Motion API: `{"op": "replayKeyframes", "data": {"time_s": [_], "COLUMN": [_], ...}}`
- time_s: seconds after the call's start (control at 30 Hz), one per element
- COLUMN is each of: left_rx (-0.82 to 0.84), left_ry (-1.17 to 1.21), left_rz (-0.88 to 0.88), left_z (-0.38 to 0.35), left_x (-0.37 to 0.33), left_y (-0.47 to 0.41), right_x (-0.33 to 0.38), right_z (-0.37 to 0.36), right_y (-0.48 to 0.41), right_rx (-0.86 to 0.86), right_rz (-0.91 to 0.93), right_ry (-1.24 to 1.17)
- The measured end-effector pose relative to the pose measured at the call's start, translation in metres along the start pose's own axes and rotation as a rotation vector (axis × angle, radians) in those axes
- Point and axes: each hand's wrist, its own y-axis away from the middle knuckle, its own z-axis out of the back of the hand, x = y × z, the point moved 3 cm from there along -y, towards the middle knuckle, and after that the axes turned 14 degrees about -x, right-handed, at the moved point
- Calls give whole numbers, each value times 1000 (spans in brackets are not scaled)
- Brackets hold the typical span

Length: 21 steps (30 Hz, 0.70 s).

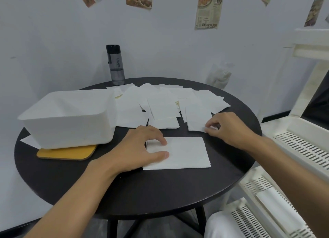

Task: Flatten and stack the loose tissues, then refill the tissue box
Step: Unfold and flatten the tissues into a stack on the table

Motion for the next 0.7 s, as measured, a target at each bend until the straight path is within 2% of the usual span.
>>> {"op": "replayKeyframes", "data": {"time_s": [0.2,0.37,0.47,0.53,0.7], "left_rx": [-15,-28,-69,-160,-485], "left_ry": [5,19,47,136,466], "left_rz": [7,14,-13,-1,212], "left_z": [0,-1,0,3,19], "left_x": [-1,0,0,-3,-5], "left_y": [0,0,0,-3,-13], "right_x": [-3,-6,0,8,32], "right_z": [-4,-5,1,7,17], "right_y": [-2,1,7,11,23], "right_rx": [-14,-141,-263,-290,-281], "right_rz": [11,-100,-99,-80,37], "right_ry": [18,-144,-180,-224,-365]}}
